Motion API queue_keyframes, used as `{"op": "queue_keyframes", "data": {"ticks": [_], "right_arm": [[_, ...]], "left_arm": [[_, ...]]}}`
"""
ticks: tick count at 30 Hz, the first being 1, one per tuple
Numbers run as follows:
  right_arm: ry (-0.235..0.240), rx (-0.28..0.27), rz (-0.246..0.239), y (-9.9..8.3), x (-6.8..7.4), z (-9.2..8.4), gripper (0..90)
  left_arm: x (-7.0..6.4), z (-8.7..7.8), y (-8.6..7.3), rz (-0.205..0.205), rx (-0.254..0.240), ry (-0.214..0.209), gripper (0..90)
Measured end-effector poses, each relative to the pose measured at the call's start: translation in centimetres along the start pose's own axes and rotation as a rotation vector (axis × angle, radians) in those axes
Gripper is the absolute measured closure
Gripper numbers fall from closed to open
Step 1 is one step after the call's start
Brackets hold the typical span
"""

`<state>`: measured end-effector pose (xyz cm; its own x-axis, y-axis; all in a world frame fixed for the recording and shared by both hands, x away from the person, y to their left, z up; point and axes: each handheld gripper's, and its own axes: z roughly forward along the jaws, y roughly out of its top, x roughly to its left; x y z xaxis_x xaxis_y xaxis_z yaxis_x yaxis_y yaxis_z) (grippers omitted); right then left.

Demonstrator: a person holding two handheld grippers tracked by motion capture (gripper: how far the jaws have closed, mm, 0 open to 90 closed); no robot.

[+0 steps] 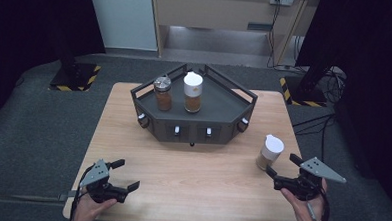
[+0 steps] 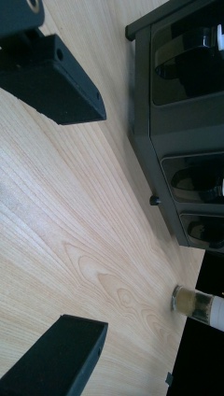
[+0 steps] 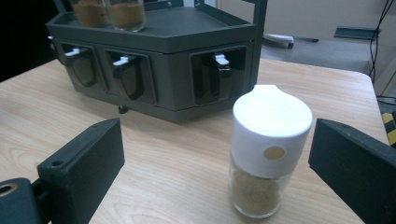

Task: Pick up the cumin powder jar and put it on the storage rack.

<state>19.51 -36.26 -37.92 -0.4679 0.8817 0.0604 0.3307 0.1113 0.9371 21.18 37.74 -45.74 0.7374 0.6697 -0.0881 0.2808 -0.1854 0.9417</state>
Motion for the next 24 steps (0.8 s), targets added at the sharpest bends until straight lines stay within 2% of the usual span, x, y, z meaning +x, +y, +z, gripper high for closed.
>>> {"op": "queue_keyframes", "data": {"ticks": [14,24], "right_arm": [[-0.039,0.043,0.028,0.6,-1.3,2.7,4.2],[-0.045,0.082,0.046,0.8,-2.2,5.2,5.7]], "left_arm": [[0.0,-0.1,-0.1,-0.006,-0.012,0.007,0.5],[0.0,-0.2,-0.1,-0.005,-0.012,0.007,0.4]]}}
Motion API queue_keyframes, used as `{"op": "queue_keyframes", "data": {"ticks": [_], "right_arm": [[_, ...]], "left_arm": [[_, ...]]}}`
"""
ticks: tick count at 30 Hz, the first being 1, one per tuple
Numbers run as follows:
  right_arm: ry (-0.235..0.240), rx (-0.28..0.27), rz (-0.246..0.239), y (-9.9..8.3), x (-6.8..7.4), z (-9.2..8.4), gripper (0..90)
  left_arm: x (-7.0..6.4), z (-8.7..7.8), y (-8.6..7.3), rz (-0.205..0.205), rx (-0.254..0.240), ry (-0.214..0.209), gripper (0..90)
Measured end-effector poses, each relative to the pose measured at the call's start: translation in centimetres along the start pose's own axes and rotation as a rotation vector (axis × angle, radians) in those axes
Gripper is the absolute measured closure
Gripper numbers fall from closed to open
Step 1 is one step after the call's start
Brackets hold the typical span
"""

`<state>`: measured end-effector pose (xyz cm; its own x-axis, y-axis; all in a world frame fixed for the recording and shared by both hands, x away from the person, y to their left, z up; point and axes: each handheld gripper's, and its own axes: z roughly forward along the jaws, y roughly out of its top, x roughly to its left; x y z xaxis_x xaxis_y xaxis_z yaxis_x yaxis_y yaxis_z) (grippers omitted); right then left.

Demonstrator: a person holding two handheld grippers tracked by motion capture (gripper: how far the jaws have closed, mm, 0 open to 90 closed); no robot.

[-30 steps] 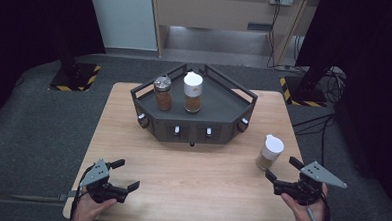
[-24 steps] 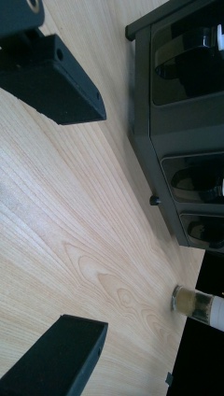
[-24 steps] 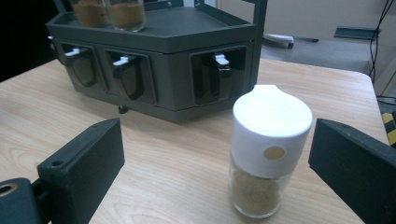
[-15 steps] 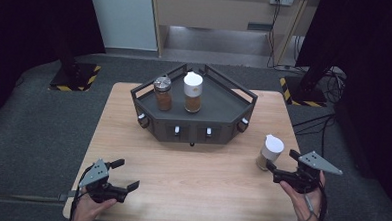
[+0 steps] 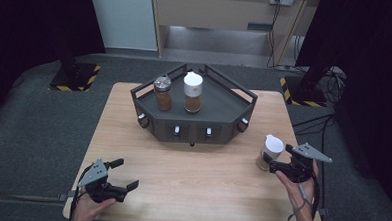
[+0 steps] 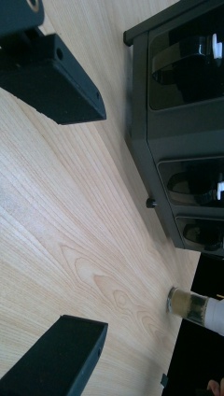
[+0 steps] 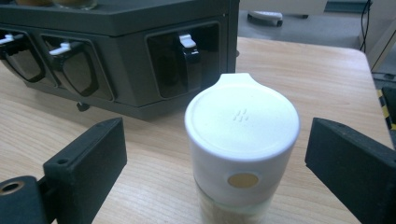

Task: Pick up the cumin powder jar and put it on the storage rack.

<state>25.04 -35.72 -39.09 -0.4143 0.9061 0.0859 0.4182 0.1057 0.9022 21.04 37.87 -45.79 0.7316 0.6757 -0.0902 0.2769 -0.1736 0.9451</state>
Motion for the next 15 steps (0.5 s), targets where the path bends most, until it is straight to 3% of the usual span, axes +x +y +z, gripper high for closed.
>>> {"op": "queue_keyframes", "data": {"ticks": [8,15], "right_arm": [[-0.017,0.018,0.018,0.1,-0.7,1.7,9.7],[-0.033,0.031,0.023,0.1,-0.6,2.9,19.9]], "left_arm": [[0.0,0.0,0.0,0.001,0.003,-0.001,0.4],[0.0,0.0,0.0,0.002,0.003,0.002,0.5]]}}
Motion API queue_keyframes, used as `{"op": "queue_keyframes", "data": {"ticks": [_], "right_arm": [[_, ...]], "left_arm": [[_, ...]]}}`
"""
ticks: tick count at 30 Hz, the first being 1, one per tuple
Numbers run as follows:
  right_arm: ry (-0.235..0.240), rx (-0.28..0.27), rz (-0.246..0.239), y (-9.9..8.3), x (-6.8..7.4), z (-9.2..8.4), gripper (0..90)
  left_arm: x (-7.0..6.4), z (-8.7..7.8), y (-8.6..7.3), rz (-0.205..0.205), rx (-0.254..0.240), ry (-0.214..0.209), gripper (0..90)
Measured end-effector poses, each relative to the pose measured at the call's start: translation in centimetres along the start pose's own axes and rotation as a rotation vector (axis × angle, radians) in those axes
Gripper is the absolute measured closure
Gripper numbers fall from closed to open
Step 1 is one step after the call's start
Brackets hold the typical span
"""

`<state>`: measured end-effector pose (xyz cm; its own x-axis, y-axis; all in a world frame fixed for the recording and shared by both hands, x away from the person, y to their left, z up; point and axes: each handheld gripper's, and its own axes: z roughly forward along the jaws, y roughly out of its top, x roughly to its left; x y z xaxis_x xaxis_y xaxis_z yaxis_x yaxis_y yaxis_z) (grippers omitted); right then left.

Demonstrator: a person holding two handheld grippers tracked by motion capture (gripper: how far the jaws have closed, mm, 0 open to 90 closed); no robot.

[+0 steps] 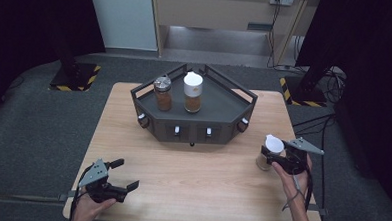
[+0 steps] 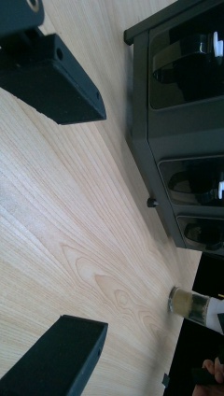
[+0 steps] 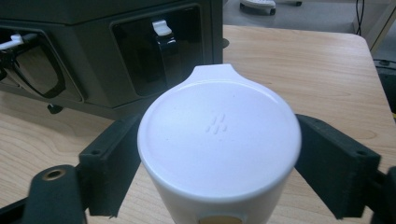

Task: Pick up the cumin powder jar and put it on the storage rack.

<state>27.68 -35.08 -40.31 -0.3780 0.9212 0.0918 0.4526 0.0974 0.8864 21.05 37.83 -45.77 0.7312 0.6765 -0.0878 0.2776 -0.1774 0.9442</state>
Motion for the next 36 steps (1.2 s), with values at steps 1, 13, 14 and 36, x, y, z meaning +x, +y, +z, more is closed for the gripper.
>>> {"op": "queue_keyframes", "data": {"ticks": [1,13,14,36], "right_arm": [[-0.002,-0.002,0.001,-0.1,0.1,0.1,21.7],[-0.06,0.004,-0.094,-0.1,1.8,0.3,30.7],[-0.059,0.006,-0.096,-0.1,1.8,0.4,30.7],[0.118,0.029,-0.178,6.8,3.8,-1.6,30.8]], "left_arm": [[0.0,0.0,0.0,0.0,0.0,0.0,0.5],[0.0,0.0,0.0,0.001,0.002,0.0,0.5],[0.0,0.0,0.0,0.001,0.002,-0.001,0.5],[0.0,0.1,0.0,0.0,0.006,-0.002,0.6]]}}
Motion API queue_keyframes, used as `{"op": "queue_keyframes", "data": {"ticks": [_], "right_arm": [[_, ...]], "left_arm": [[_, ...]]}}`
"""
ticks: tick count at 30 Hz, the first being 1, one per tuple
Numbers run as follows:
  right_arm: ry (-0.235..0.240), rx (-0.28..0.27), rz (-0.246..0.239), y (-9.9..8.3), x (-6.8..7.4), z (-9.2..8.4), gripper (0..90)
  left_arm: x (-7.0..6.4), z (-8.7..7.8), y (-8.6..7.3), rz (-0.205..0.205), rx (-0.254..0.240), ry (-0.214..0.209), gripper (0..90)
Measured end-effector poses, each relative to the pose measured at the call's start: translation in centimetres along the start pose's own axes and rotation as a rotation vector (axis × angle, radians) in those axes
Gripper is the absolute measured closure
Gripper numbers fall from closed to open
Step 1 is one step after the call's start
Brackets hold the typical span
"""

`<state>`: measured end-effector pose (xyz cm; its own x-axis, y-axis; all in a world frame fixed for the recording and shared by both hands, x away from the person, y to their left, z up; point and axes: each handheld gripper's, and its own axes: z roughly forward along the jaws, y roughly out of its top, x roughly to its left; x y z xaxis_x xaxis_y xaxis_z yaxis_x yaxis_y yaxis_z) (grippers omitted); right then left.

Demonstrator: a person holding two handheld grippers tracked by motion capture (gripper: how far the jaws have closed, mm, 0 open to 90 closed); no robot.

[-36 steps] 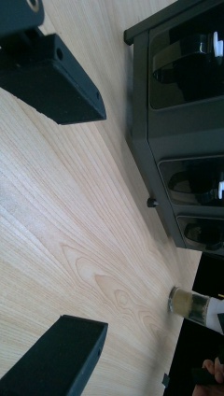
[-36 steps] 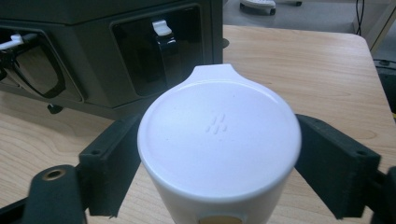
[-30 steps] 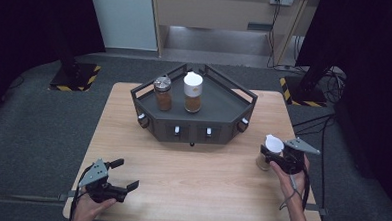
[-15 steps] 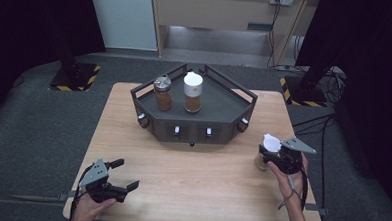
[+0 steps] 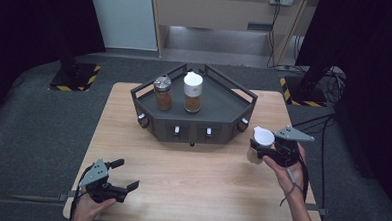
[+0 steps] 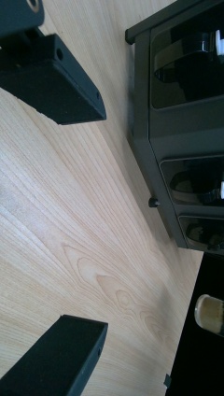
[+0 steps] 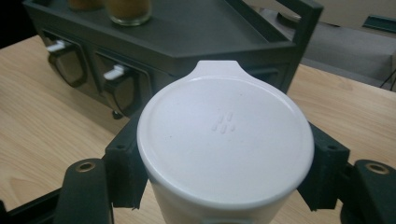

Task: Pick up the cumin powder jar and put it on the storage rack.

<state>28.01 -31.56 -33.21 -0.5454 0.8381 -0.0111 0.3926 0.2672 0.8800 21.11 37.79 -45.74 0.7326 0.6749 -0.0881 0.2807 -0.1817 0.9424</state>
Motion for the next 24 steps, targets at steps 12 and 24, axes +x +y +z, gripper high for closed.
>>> {"op": "queue_keyframes", "data": {"ticks": [12,24], "right_arm": [[0.045,0.006,-0.005,4.8,1.7,-0.1,30.7],[0.045,0.008,-0.022,10.1,3.3,0.4,30.7]], "left_arm": [[0.0,0.0,0.0,0.001,0.001,-0.002,0.5],[0.0,0.0,0.0,0.0,0.003,0.0,0.6]]}}
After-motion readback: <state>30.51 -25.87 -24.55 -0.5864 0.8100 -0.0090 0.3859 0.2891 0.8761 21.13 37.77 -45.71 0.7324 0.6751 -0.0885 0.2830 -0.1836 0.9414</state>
